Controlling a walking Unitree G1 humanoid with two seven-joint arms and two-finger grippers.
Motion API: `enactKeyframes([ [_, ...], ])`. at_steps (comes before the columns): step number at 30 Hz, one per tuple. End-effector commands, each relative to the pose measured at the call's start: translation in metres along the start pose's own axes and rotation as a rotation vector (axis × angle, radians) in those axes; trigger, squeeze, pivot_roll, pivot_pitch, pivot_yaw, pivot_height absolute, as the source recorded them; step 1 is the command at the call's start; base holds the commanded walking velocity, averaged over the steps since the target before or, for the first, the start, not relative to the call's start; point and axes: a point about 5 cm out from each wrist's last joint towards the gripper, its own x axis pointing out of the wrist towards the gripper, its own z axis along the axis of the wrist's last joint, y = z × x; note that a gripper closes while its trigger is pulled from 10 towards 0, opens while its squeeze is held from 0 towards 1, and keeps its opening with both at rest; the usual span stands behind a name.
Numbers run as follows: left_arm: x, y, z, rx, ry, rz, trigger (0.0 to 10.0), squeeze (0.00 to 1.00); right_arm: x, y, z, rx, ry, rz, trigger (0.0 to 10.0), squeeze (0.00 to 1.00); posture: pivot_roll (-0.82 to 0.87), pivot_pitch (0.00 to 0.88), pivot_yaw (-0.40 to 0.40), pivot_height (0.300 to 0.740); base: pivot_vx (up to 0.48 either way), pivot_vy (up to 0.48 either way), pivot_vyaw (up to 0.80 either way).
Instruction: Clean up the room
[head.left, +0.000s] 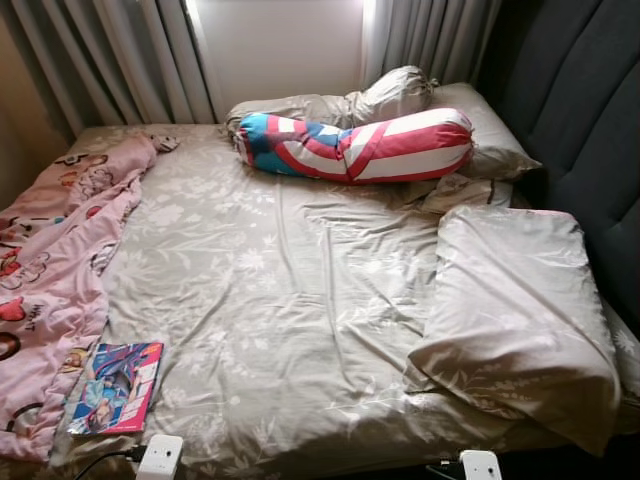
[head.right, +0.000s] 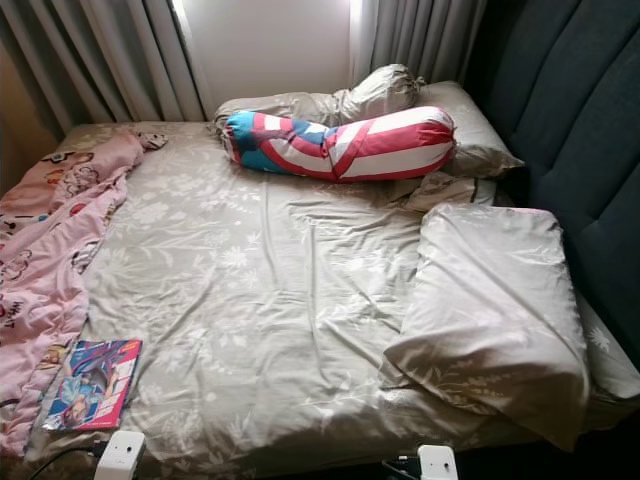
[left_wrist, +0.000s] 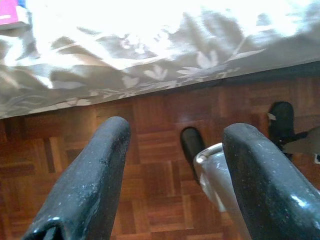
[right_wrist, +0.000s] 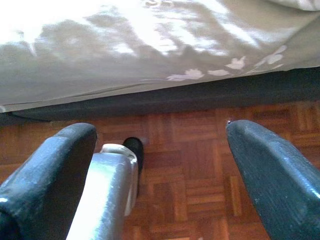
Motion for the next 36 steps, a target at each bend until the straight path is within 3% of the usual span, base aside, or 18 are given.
enactKeyframes([
  [1,0.0001,-0.0010,-0.0013,-0.002,0.005,-0.002,10.0,0.00,-0.0004,-0.0020,-0.0003,-0.007,0.001,-0.005,10.0,0.00,-0.03,0.000,-0.029,0.740,0.000,-0.379,0.00],
  [29,0.0000,-0.0009,-0.0014,-0.004,0.005,-0.003,10.0,0.00,-0.0005,-0.0024,-0.0008,-0.009,0.004,-0.015,10.0,0.00,-0.03,0.000,-0.027,0.740,0.000,-0.378,0.00],
  [36,-0.0001,-0.0005,-0.0020,-0.014,0.006,0.003,10.0,0.00,-0.0007,-0.0027,-0.0011,-0.002,0.002,-0.021,10.0,0.00,-0.03,0.000,-0.027,0.740,0.000,-0.043,0.00],
])
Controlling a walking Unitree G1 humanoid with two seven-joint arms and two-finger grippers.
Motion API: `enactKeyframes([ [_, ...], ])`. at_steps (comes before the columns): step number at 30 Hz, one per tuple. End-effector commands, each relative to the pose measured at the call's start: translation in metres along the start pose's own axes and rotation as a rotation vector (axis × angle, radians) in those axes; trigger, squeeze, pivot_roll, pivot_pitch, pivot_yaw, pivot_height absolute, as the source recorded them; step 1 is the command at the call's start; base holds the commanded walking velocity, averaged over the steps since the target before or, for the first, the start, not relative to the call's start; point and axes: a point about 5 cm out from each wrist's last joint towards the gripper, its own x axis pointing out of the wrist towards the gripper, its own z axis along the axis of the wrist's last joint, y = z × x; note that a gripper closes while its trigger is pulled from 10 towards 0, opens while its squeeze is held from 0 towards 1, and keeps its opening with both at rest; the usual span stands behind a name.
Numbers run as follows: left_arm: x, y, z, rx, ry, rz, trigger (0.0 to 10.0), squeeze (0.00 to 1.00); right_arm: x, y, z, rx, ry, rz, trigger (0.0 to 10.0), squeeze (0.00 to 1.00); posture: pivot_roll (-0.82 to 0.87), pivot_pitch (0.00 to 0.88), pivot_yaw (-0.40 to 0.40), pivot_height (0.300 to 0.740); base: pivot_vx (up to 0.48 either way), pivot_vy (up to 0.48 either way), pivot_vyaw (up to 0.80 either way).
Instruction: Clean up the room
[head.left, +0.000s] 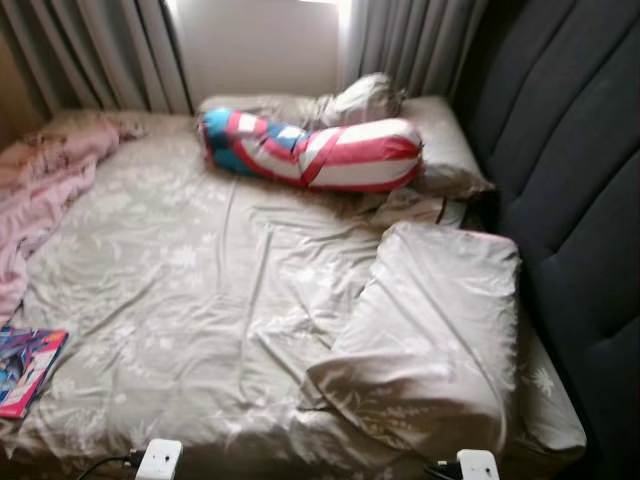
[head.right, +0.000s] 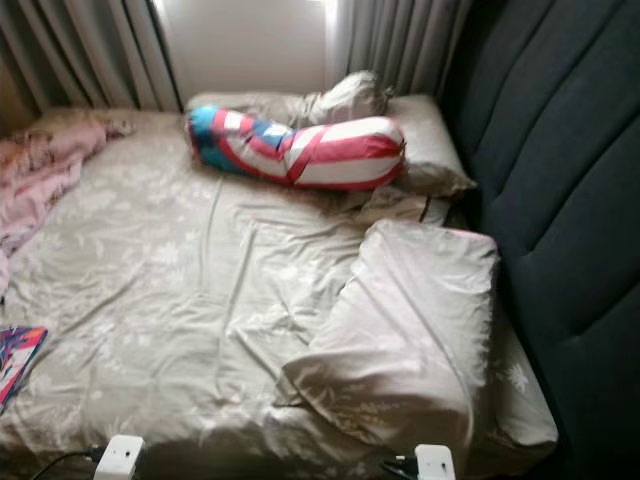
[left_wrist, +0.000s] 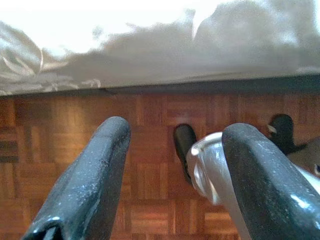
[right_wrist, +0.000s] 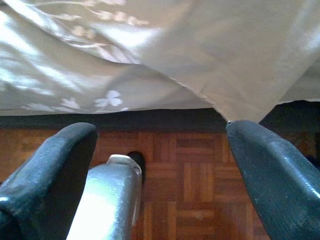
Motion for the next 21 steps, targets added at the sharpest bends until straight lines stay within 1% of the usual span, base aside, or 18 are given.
enactKeyframes([
  [1,-0.0005,-0.0008,-0.0039,-0.006,0.011,-0.001,10.0,0.00,-0.0018,-0.0050,-0.0034,0.003,0.007,-0.017,10.0,0.00,-0.03,0.000,-0.027,0.740,0.000,0.000,0.00],
  [9,-0.0007,0.0000,-0.0040,-0.004,0.008,0.007,10.0,0.00,-0.0019,-0.0049,-0.0039,0.016,0.004,-0.023,10.0,0.00,-0.03,0.000,-0.025,0.740,0.000,0.000,0.00],
  [13,-0.0008,0.0004,-0.0030,-0.033,-0.015,0.019,10.0,0.00,-0.0022,-0.0054,-0.0040,0.048,-0.007,-0.034,10.0,0.00,-0.03,0.000,-0.023,0.740,0.000,0.000,0.00],
  [14,-0.0009,0.0002,-0.0021,-0.057,-0.035,0.024,10.0,0.00,-0.0026,-0.0061,-0.0039,0.073,-0.018,-0.044,10.0,0.00,-0.03,0.000,-0.023,0.740,0.000,0.000,0.00],
  [16,-0.0009,0.0002,-0.0019,-0.066,-0.042,0.026,10.0,0.00,-0.0027,-0.0064,-0.0039,0.081,-0.022,-0.047,10.0,0.00,-0.03,0.000,-0.023,0.740,0.000,0.000,0.00],
  [18,-0.0014,-0.0001,0.0015,-0.118,-0.102,0.040,10.0,0.00,-0.0038,-0.0088,-0.0025,0.139,-0.063,-0.075,10.0,0.00,-0.04,0.000,-0.029,0.740,0.000,0.000,0.00],
  [20,-0.0017,0.0003,0.0033,-0.129,-0.129,0.053,10.0,0.00,-0.0043,-0.0099,-0.0011,0.167,-0.089,-0.084,10.0,0.00,-0.04,0.000,-0.031,0.740,0.000,0.000,0.00],
  [21,-0.0022,0.0009,0.0046,-0.152,-0.155,0.065,10.0,0.00,-0.0048,-0.0105,0.0003,0.177,-0.111,-0.088,10.0,0.00,-0.04,0.000,-0.031,0.740,0.000,0.000,0.00],
])
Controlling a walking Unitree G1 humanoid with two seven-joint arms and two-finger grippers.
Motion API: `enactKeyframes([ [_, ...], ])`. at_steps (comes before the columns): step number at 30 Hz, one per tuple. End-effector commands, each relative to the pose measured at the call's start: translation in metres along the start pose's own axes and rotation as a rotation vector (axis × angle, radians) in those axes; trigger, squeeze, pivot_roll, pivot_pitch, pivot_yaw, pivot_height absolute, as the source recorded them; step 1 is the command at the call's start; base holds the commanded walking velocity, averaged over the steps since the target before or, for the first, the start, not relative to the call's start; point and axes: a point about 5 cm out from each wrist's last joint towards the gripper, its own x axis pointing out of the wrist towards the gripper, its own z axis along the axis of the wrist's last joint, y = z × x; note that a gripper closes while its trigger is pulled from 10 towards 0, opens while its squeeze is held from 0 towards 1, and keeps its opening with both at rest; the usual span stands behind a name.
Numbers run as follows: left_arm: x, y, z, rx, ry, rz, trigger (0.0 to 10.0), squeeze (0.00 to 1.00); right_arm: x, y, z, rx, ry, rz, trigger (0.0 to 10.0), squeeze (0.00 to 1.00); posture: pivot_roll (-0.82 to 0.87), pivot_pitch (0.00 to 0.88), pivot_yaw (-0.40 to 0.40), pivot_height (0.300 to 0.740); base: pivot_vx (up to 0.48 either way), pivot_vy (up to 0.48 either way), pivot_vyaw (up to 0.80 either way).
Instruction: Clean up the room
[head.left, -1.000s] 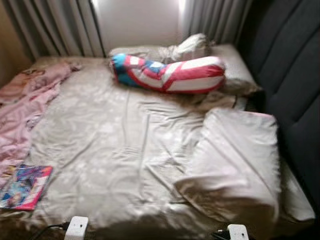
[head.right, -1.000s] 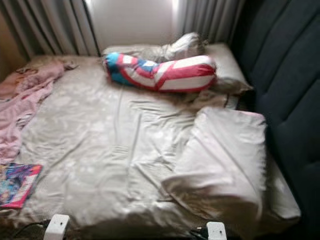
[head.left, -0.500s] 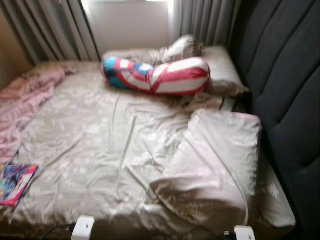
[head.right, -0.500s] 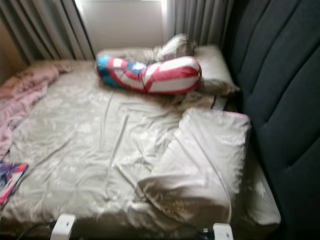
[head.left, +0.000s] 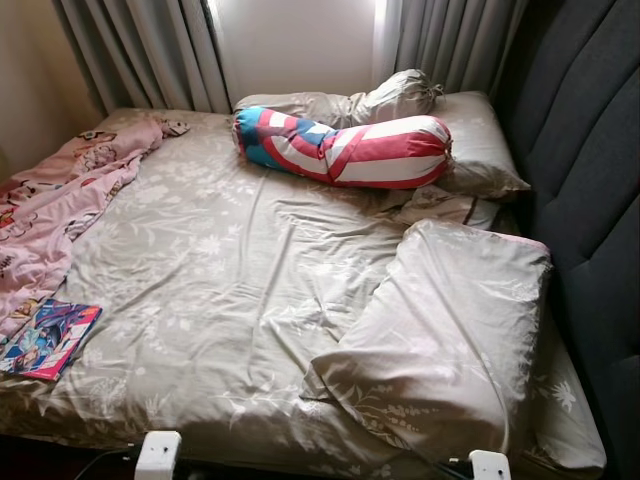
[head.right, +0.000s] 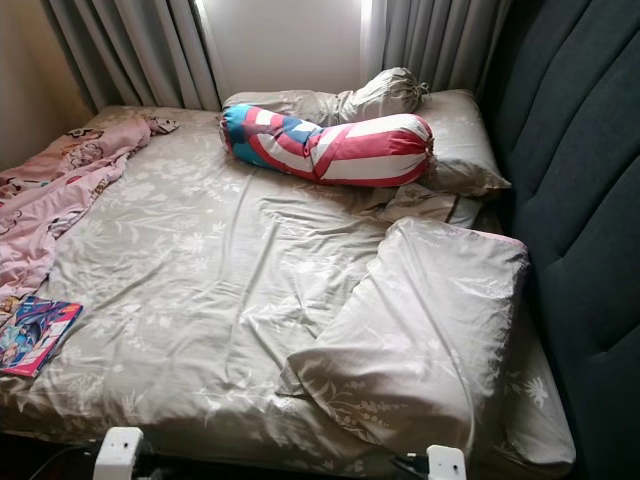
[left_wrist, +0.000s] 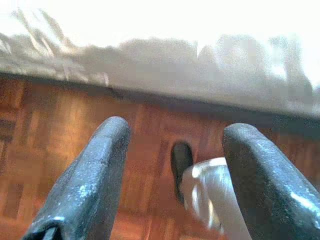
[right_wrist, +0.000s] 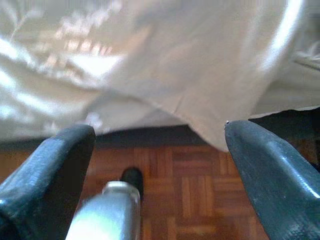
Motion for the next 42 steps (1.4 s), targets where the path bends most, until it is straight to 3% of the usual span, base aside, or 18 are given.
enactKeyframes([
  [1,-0.001,0.001,-0.001,-0.026,-0.024,0.017,10.0,0.00,-0.001,-0.002,0.000,0.027,-0.023,-0.015,10.0,0.00,-0.05,0.000,-0.030,0.740,0.000,0.000,0.00],
  [3,-0.001,0.001,0.001,-0.038,-0.045,0.024,10.0,0.00,-0.002,-0.002,0.001,0.025,-0.037,-0.016,10.0,0.00,-0.05,0.000,-0.031,0.740,0.000,0.000,0.00],
  [4,0.007,-0.016,0.027,-0.040,-0.144,0.000,10.0,0.00,0.011,0.010,0.046,0.000,-0.192,0.009,10.0,0.00,-0.05,0.000,-0.030,0.740,0.000,0.000,0.00],
  [5,0.014,-0.040,0.077,-0.007,-0.323,-0.029,10.0,0.00,0.017,0.029,0.106,-0.024,-0.400,0.045,10.0,0.00,-0.06,0.000,-0.029,0.740,0.000,0.000,0.00],
  [6,0.014,-0.044,0.096,0.011,-0.397,-0.033,10.0,0.00,0.017,0.032,0.120,-0.036,-0.451,0.059,10.0,0.00,-0.07,0.000,-0.029,0.740,0.000,0.000,0.00],
  [10,0.007,-0.045,0.119,0.076,-0.553,-0.042,10.0,0.00,0.014,0.029,0.131,-0.067,-0.519,0.083,10.0,0.00,-0.07,0.000,-0.032,0.740,0.000,0.000,0.00],
  [11,0.004,-0.045,0.122,0.052,-0.599,-0.047,10.0,0.00,0.013,0.028,0.137,-0.079,-0.546,0.094,10.0,0.00,-0.07,0.000,-0.032,0.740,0.000,0.000,0.00],
  [18,-0.005,-0.045,0.124,0.038,-0.698,-0.080,10.0,0.00,0.008,0.021,0.147,-0.075,-0.621,0.114,10.0,0.00,-0.07,0.000,-0.042,0.740,0.000,0.000,0.00],
  [23,-0.022,-0.040,0.122,0.070,-0.798,-0.076,10.0,0.00,-0.006,0.007,0.146,-0.065,-0.728,0.065,10.0,0.00,-0.08,0.000,-0.029,0.740,0.000,0.000,0.00],
  [31,-0.029,-0.042,0.132,0.131,-0.838,-0.140,10.0,0.00,-0.013,0.012,0.140,-0.060,-0.759,0.092,10.0,0.00,-0.11,0.000,0.003,0.740,0.000,0.000,0.00],
  [35,-0.031,-0.057,0.136,0.144,-0.845,-0.207,10.0,0.00,-0.012,0.018,0.143,-0.050,-0.756,0.100,10.0,0.00,-0.09,0.000,-0.012,0.740,0.000,0.000,0.00],
  [42,-0.030,-0.063,0.136,0.083,-0.826,-0.180,10.0,0.00,-0.015,0.008,0.149,0.010,-0.771,-0.001,10.0,0.00,-0.10,0.000,-0.022,0.740,0.000,0.000,0.00],
])
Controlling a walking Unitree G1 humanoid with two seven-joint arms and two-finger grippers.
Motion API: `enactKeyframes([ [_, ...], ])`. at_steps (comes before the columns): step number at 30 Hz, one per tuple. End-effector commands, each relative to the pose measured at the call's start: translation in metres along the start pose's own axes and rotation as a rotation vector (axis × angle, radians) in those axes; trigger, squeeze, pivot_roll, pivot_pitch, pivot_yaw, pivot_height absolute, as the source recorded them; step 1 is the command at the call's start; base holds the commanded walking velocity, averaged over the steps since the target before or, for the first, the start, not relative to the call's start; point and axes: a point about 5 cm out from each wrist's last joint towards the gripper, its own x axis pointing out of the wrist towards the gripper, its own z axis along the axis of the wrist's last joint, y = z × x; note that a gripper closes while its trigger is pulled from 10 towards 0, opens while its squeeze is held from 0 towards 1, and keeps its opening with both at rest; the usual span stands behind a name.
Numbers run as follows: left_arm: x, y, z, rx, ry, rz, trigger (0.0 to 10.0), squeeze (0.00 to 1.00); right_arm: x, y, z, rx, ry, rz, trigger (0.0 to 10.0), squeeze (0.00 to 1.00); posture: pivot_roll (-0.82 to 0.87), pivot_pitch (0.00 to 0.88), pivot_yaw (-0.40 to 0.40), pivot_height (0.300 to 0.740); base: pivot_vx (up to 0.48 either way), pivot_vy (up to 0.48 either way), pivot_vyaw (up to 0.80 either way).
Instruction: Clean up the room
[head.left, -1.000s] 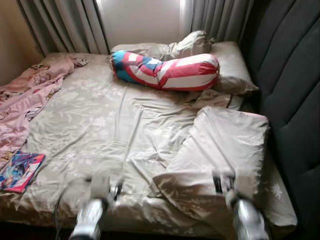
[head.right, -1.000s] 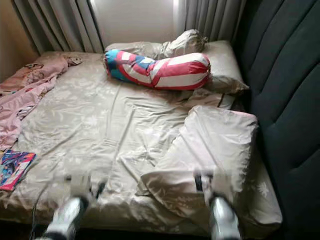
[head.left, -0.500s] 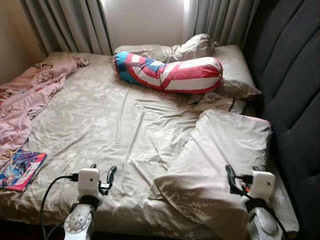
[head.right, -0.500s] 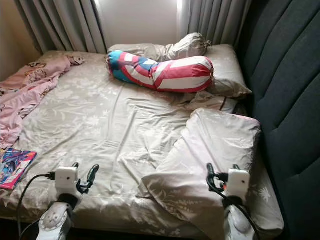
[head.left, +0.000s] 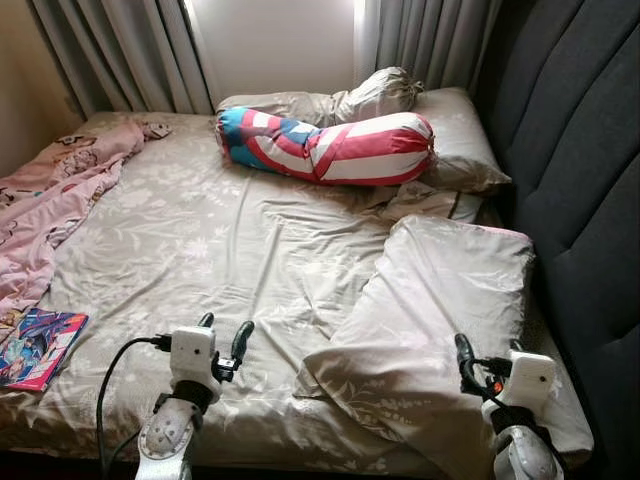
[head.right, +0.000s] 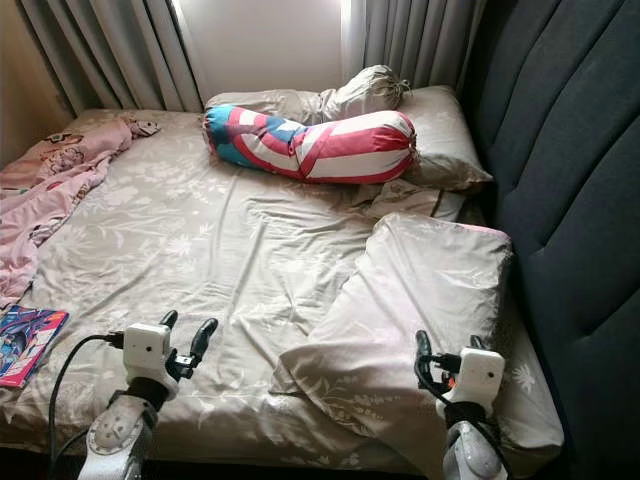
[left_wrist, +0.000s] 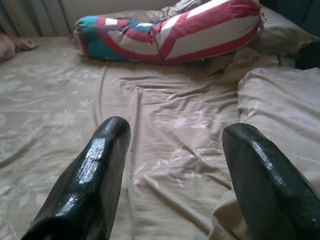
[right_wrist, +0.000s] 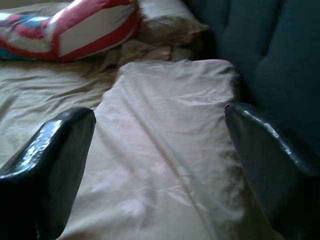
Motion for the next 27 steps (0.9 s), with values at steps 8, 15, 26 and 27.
enactKeyframes([
  [8,0.015,-0.006,0.006,-0.013,0.020,-0.041,10.0,0.00,-0.002,-0.003,0.007,-0.006,-0.021,-0.027,10.0,0.00,-0.13,0.000,-0.015,0.740,0.138,0.000,-0.36],
  [15,0.010,-0.008,0.006,-0.023,0.016,-0.030,10.0,0.00,0.004,-0.003,0.013,-0.014,-0.026,-0.026,10.0,0.00,-0.11,0.000,-0.025,0.740,0.326,0.000,0.00],
  [26,0.017,-0.010,0.012,-0.019,-0.002,-0.021,10.0,0.00,0.014,0.014,0.018,-0.019,-0.012,0.041,10.0,0.00,-0.09,0.000,-0.048,0.740,0.245,0.000,0.00],
  [27,0.017,-0.010,0.013,-0.019,-0.003,-0.019,10.0,0.00,0.014,0.014,0.018,-0.020,-0.013,0.041,10.0,0.00,-0.09,0.000,-0.049,0.740,0.000,0.000,0.00],
])
